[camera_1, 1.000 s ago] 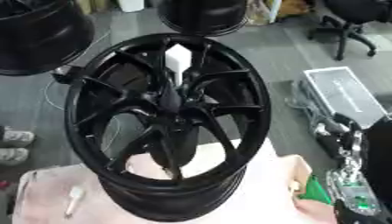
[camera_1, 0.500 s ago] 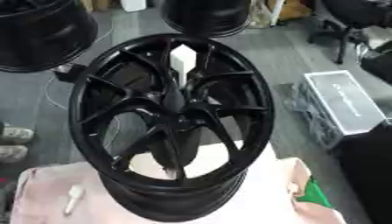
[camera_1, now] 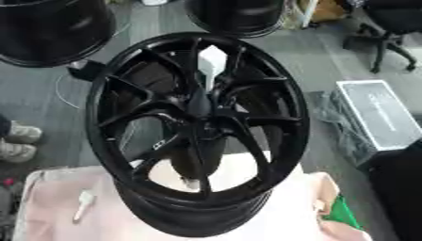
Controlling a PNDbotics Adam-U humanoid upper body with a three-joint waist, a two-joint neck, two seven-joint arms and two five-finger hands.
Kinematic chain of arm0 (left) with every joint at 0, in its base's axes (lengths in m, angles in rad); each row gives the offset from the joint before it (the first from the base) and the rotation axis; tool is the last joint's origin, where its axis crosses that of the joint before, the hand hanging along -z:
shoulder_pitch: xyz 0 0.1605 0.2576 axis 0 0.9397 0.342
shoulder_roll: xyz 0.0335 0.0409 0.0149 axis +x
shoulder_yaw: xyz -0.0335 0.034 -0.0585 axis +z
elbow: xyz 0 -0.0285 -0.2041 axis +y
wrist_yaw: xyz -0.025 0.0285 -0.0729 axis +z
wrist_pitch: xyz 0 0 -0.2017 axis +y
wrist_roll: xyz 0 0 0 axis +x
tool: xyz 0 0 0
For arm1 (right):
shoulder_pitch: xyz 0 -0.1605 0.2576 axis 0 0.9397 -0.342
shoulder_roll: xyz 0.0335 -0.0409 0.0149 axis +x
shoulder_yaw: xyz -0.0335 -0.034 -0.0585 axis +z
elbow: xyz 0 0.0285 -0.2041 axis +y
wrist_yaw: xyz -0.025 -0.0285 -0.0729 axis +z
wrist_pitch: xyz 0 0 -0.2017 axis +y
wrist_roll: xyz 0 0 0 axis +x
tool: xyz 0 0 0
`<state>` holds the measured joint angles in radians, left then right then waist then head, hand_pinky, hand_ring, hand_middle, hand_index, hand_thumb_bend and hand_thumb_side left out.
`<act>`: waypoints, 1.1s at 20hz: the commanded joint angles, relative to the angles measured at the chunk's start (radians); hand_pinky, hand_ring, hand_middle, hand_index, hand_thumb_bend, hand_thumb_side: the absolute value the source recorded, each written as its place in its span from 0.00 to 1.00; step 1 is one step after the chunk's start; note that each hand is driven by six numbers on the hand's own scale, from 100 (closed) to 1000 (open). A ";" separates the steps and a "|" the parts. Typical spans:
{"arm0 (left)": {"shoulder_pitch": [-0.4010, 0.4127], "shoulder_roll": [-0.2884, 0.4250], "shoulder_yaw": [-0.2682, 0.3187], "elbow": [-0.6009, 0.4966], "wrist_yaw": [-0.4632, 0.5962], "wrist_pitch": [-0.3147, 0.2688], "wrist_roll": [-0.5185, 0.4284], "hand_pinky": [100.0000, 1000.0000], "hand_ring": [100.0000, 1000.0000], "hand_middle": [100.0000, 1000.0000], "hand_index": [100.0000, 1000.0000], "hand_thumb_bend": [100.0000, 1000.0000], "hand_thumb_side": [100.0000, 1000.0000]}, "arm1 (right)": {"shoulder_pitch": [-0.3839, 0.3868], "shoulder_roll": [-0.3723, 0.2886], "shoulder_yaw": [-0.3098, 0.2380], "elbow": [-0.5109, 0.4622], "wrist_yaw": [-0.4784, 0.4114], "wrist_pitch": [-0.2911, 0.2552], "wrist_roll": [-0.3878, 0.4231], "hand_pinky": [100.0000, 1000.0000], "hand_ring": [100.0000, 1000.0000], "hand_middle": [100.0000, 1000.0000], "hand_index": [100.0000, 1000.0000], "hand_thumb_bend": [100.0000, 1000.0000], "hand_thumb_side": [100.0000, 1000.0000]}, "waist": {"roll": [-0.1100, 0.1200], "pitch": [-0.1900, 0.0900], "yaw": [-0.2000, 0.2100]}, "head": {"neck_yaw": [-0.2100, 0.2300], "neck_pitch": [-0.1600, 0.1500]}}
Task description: Pull the pin out of the wheel hub.
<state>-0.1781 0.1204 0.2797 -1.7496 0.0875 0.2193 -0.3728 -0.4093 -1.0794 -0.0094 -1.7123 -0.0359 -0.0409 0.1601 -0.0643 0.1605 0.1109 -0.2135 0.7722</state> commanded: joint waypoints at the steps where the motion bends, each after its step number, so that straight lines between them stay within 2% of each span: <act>1: -0.017 0.027 -0.011 -0.010 -0.004 -0.001 -0.015 0.56 0.65 0.63 0.75 0.10 1.00 | -0.043 -0.058 0.041 -0.029 -0.005 -0.010 0.106 0.38 0.39 0.83 0.89 0.29 0.25 | -0.003 -0.005 0.007 | -0.003 -0.002; 8: -0.026 0.031 -0.030 -0.009 -0.009 0.001 -0.041 0.57 0.65 0.63 0.75 0.10 1.00 | -0.131 -0.044 0.130 -0.036 0.034 -0.014 0.299 0.40 0.38 0.83 0.90 0.32 0.24 | -0.021 0.005 0.048 | -0.008 -0.002; 14: -0.030 0.032 -0.037 -0.008 -0.012 0.001 -0.054 0.57 0.65 0.63 0.75 0.09 1.00 | -0.185 -0.014 0.178 -0.022 0.074 -0.024 0.436 0.42 0.39 0.85 0.92 0.37 0.20 | -0.028 0.010 0.078 | -0.006 -0.002; 17: -0.031 0.032 -0.038 -0.009 -0.013 0.001 -0.056 0.57 0.65 0.63 0.75 0.09 1.00 | -0.205 -0.001 0.189 -0.011 0.089 -0.029 0.488 0.42 0.39 0.85 0.92 0.33 0.22 | -0.030 0.011 0.087 | -0.009 -0.002; 22: -0.031 0.031 -0.038 -0.008 -0.013 0.002 -0.059 0.57 0.65 0.63 0.75 0.09 1.00 | -0.226 0.019 0.198 0.010 0.107 -0.035 0.522 0.42 0.39 0.85 0.92 0.35 0.21 | -0.033 0.011 0.090 | -0.006 -0.002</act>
<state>-0.1978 0.1326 0.2434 -1.7445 0.0774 0.2224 -0.4285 -0.6194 -1.0407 0.1984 -1.7072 0.0645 -0.0741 0.6739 -0.1009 0.1803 0.1998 -0.2211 0.7722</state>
